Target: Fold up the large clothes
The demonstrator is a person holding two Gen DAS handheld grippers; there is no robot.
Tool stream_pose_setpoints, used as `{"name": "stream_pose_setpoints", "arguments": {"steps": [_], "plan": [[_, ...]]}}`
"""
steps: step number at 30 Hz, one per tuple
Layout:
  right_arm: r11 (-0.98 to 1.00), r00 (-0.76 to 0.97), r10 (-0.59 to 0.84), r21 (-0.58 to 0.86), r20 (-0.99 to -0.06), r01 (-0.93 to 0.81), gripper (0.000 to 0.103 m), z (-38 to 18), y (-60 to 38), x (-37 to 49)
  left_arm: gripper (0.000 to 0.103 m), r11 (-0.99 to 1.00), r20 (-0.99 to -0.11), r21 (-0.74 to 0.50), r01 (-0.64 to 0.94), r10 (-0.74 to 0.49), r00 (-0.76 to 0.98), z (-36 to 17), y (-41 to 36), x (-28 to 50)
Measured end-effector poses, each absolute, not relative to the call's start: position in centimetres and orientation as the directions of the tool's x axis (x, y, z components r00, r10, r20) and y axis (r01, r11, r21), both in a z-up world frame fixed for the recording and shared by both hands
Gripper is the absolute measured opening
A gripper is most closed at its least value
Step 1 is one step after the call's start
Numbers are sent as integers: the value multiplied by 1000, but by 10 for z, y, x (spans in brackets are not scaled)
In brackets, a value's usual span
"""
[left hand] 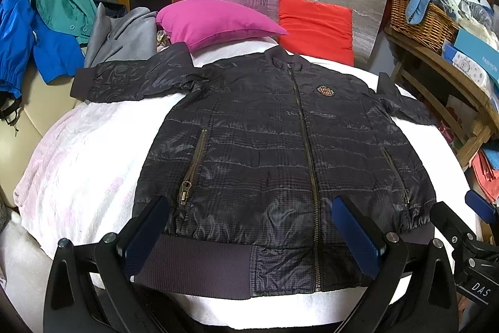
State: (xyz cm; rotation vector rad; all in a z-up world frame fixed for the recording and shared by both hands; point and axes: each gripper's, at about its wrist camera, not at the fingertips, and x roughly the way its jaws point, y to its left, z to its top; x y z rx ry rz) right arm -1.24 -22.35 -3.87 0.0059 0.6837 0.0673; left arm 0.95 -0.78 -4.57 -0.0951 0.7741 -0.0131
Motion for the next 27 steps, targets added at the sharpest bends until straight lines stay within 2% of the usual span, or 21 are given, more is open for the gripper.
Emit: {"name": "stream_pose_setpoints", "arguments": {"steps": [18,20,23,27], "plan": [[997,745,73,68,-663,-37,103,-52,-252,1,103,999,-720,-52,8,-43,693,-56,-18,23],[994,722,83,106,-686,-14,103,-57,-269,6,103,999,-731,-50,1,-38,681,-63,-15,29],[969,667,156,244,-729,40,103,-71,-309,15,103,999,-767,-27,-26,-4,642,-83,-7,43],[913,646,217,387,-732,132,103,-90,-368,20,103,999,-799,-1,-39,22,601,-101,-5,59]]}}
